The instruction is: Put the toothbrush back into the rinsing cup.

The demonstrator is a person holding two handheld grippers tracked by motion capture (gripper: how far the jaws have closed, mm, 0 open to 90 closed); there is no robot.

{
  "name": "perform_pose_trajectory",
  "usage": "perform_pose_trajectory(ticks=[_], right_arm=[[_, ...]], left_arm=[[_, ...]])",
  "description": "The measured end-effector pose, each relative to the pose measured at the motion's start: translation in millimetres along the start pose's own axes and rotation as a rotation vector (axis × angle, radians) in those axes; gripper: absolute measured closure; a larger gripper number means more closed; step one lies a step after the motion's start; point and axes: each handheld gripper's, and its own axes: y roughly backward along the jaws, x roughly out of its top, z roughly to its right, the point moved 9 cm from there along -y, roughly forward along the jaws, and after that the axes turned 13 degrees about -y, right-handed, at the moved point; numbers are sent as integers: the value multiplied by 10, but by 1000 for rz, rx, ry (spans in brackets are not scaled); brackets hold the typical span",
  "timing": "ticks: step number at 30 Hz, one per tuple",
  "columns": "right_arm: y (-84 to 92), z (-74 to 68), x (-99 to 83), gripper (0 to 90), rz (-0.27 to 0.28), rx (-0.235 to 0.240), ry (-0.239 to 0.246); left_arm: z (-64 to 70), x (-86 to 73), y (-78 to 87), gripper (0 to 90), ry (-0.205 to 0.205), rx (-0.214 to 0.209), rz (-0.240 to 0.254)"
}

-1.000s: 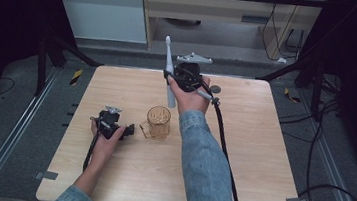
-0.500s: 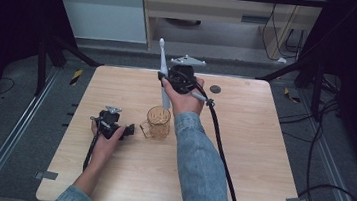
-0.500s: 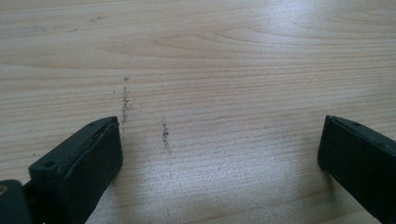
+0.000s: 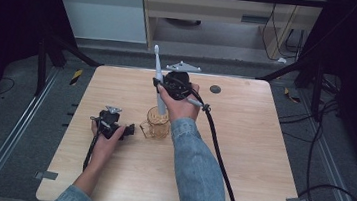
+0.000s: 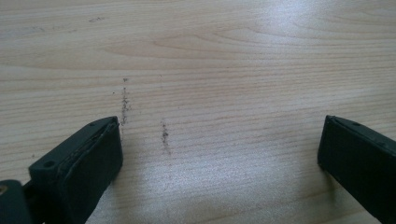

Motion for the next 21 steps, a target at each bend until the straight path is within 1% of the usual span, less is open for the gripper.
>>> perform_pose_trajectory(ticks=[5, 9, 13, 21], right_arm=[[-57, 0, -127, 670, -14, 0, -6], [-117, -7, -303, 670, -33, -17, 22], [-160, 27, -423, 670, -47, -20, 12], [-181, 56, -499, 670, -56, -22, 5]], left_arm=[[-1, 1, -1, 0, 0, -1, 0], [-2, 1, -1, 0, -2, -2, 0], [-3, -1, 1, 0, -5, -4, -2], [-2, -1, 0, 0, -4, -4, -1]])
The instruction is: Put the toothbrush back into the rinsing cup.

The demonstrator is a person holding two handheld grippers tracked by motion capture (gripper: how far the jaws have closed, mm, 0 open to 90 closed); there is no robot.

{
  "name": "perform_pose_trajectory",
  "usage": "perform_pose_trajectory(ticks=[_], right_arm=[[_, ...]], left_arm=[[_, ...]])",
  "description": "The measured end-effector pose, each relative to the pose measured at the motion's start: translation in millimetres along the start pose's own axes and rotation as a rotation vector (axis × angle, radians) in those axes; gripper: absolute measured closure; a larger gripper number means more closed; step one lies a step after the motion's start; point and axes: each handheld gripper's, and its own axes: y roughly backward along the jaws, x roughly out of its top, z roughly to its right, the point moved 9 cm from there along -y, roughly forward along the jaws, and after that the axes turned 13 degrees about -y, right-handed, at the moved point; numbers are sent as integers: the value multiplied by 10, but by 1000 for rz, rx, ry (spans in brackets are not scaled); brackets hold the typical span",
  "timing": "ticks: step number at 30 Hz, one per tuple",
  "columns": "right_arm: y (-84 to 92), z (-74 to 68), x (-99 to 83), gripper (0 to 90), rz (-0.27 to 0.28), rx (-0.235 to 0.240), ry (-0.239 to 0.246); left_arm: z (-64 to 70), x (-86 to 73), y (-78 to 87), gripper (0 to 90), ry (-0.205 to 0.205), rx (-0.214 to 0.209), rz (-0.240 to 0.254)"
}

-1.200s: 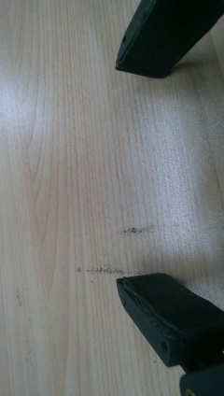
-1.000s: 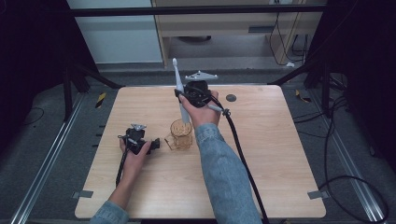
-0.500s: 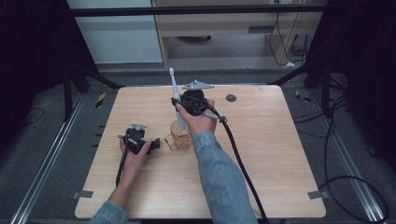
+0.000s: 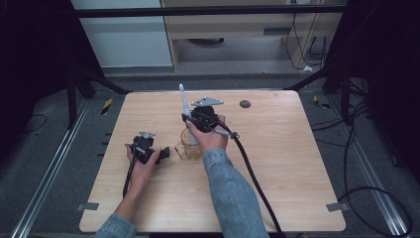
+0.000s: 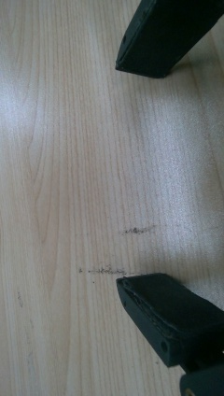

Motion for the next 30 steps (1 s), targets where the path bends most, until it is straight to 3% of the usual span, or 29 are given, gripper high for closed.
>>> perform_pose_trajectory(ticks=[30], right_arm=[[-103, 112, -352, 669, -66, -17, -13]], left_arm=[[-4, -1, 0, 0, -3, 0, -3]])
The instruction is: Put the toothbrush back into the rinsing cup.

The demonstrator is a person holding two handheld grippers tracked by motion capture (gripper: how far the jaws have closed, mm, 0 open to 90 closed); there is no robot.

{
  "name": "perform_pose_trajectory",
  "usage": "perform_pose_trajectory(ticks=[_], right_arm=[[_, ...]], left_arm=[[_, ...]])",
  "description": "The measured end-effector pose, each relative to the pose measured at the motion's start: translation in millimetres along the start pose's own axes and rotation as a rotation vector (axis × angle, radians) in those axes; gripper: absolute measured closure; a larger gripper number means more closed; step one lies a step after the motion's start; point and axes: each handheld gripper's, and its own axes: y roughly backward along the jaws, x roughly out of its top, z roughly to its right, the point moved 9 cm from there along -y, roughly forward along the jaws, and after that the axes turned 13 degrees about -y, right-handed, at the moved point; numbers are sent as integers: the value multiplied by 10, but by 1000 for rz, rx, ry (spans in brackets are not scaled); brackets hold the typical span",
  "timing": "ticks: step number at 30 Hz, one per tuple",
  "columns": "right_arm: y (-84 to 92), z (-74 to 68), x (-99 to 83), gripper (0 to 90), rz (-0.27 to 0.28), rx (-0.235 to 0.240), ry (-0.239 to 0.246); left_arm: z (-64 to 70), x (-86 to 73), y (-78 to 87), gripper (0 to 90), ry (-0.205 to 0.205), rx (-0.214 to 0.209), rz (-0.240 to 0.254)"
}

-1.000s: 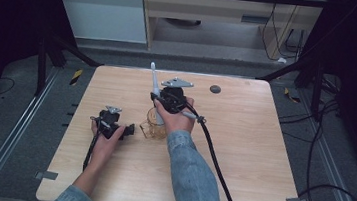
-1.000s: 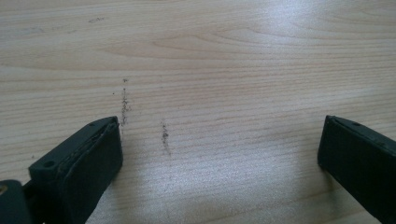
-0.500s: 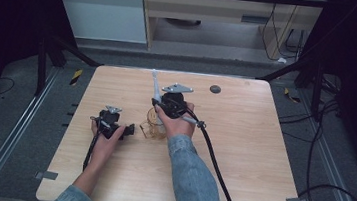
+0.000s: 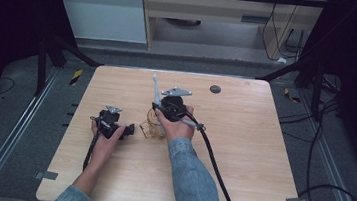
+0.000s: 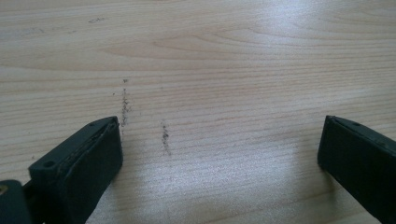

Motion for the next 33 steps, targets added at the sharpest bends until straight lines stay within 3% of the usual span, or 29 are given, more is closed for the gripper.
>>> perform_pose_trajectory(ticks=[33], right_arm=[[-93, 2, -58, 666, -29, -6, 8]], left_arm=[[-2, 2, -2, 0, -2, -1, -1]])
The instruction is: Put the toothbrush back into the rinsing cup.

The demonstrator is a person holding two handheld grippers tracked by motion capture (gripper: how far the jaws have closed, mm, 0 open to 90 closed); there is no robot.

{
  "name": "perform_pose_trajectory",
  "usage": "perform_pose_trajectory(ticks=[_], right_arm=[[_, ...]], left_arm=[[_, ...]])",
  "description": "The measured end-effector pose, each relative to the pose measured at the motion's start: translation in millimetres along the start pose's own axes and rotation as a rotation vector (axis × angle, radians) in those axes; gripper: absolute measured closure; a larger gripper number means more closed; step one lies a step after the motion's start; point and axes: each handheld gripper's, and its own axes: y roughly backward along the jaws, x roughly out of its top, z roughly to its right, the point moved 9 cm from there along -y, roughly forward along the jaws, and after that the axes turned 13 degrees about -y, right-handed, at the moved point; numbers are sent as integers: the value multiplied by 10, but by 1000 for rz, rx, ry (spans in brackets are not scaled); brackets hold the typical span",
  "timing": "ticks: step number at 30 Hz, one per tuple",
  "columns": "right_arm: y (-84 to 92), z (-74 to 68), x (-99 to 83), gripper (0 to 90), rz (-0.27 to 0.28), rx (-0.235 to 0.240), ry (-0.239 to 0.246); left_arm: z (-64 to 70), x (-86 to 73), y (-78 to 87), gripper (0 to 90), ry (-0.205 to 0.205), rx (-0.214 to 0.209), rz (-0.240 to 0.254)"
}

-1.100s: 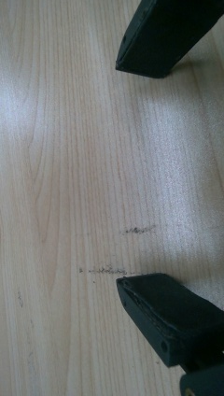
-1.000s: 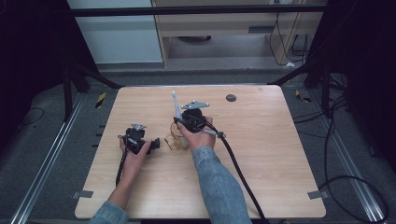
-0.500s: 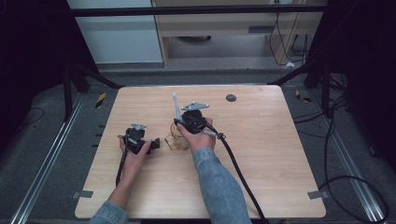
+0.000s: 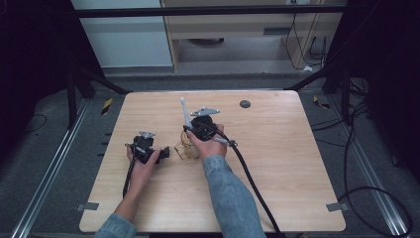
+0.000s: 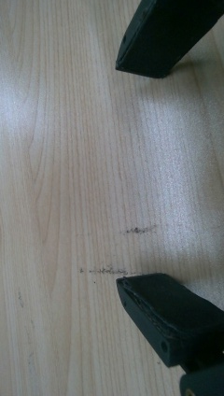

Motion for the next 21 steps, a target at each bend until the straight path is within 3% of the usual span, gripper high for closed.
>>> perform_pose_trajectory(ticks=[21], right_arm=[[-47, -8, 13, 664, -8, -11, 3]], left_arm=[[-2, 2, -2, 0, -4, -3, 0]])
